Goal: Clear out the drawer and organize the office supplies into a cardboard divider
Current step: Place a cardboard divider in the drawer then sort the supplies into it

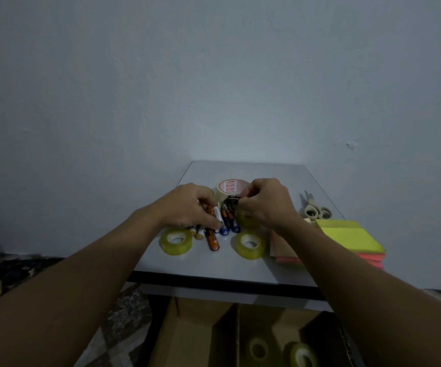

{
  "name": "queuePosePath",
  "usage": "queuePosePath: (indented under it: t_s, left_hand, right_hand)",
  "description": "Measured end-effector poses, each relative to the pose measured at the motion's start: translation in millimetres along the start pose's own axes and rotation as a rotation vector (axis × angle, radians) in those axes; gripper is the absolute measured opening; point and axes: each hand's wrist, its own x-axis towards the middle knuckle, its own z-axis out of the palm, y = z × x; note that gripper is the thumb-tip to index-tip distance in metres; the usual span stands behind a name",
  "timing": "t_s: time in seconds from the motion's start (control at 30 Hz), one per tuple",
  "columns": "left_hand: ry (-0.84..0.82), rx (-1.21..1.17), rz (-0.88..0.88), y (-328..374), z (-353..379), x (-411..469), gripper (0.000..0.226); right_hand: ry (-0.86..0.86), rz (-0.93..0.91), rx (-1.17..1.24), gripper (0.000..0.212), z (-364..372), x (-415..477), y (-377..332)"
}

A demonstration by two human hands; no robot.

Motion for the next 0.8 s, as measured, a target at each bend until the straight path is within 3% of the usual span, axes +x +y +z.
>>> queuePosePath:
  t_s: [0.2,0.53,0.8]
  left_hand:
    - [0.075,-0.082,0.006,3,-5,-12,0.037]
    - [0.148,-0.136,0.009,21,-25,-89,0.045]
    - [0.118,-0.331,-0.078,32,-5,-184,0.048]
  right_hand:
    - [0.005,-0.014,0.035,0.007,-9,-10,-4]
    - [0.131,-0.075,0.166,0.009,-39,-70,-16]
    - [0.154,-0.049,0.307,0.010,-49,-153,-18]
